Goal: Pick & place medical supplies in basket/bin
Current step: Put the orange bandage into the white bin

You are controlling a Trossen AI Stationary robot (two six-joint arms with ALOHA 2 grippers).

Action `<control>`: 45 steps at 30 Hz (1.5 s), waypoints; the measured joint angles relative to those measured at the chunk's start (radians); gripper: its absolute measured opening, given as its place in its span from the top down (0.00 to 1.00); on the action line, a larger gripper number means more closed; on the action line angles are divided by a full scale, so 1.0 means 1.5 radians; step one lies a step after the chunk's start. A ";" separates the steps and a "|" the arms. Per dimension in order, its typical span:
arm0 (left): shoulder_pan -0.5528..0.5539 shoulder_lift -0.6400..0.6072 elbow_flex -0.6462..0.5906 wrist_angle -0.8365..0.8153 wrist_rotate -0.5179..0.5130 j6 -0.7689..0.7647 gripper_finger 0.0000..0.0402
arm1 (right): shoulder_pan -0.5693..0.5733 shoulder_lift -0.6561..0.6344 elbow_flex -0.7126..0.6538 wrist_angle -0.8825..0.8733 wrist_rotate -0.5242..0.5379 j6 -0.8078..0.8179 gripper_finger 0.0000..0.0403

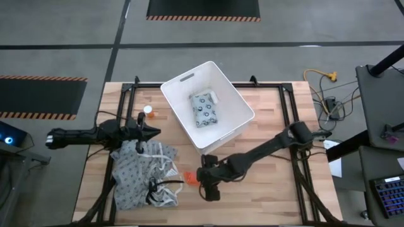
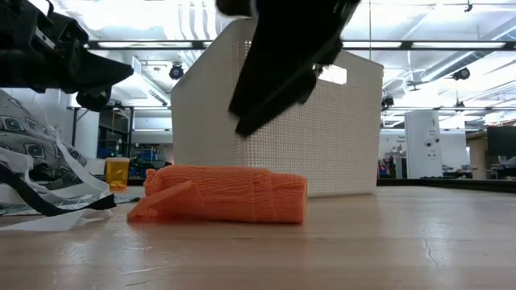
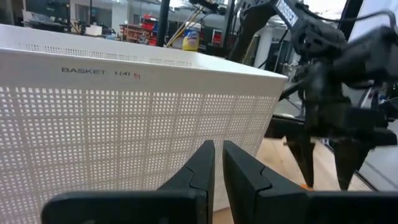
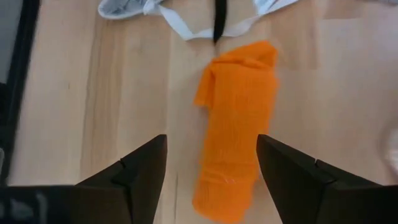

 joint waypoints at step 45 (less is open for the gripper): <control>0.000 0.010 0.000 0.001 0.000 0.000 0.96 | -0.129 -0.239 0.153 -0.038 0.172 -0.252 0.77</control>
